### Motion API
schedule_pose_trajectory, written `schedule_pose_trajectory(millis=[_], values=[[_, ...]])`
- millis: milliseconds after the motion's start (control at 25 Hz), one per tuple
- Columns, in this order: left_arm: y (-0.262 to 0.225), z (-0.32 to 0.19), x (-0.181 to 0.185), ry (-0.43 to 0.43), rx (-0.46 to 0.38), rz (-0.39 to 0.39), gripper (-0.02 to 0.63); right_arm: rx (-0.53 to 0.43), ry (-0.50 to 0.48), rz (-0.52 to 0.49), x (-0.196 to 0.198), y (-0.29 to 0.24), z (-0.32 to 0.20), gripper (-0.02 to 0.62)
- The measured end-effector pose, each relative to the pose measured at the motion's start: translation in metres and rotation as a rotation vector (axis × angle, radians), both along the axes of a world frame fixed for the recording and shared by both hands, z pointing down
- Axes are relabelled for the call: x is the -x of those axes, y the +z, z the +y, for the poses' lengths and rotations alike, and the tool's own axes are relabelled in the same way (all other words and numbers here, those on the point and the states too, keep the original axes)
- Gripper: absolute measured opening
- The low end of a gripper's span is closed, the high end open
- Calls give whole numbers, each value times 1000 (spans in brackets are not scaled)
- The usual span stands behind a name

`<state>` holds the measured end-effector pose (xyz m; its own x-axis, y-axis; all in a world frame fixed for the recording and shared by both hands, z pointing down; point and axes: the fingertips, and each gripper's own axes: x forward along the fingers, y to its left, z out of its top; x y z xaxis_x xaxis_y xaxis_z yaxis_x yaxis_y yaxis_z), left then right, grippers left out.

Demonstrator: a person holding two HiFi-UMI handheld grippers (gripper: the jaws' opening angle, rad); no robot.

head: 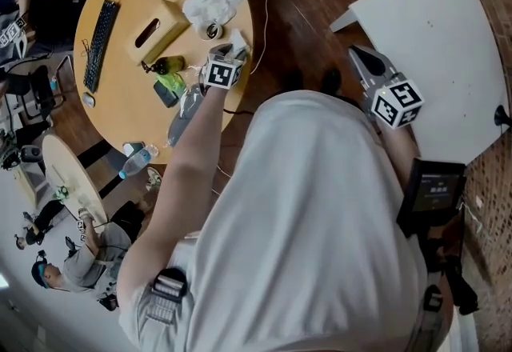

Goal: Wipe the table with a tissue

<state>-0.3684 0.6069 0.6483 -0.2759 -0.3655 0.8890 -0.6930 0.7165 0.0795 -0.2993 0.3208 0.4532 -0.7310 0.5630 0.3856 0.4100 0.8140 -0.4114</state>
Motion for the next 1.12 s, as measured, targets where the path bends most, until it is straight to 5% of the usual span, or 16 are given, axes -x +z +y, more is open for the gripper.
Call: schedule_pose_trajectory(millis=[360, 640, 840, 1120], values=[[-8, -14, -10, -43, -122, 18, 92, 24, 119, 17, -1, -2, 0, 8], [-43, -64, -16, -6, -370, -17, 92, 10, 188, 24, -13, 1, 3, 8], [-72, -113, -28, 90, -514, -14, 92, -8, 266, 24, -26, 3, -1, 8], [-103, -169, -47, 248, -595, -24, 91, -18, 371, 20, -53, 3, -21, 8]])
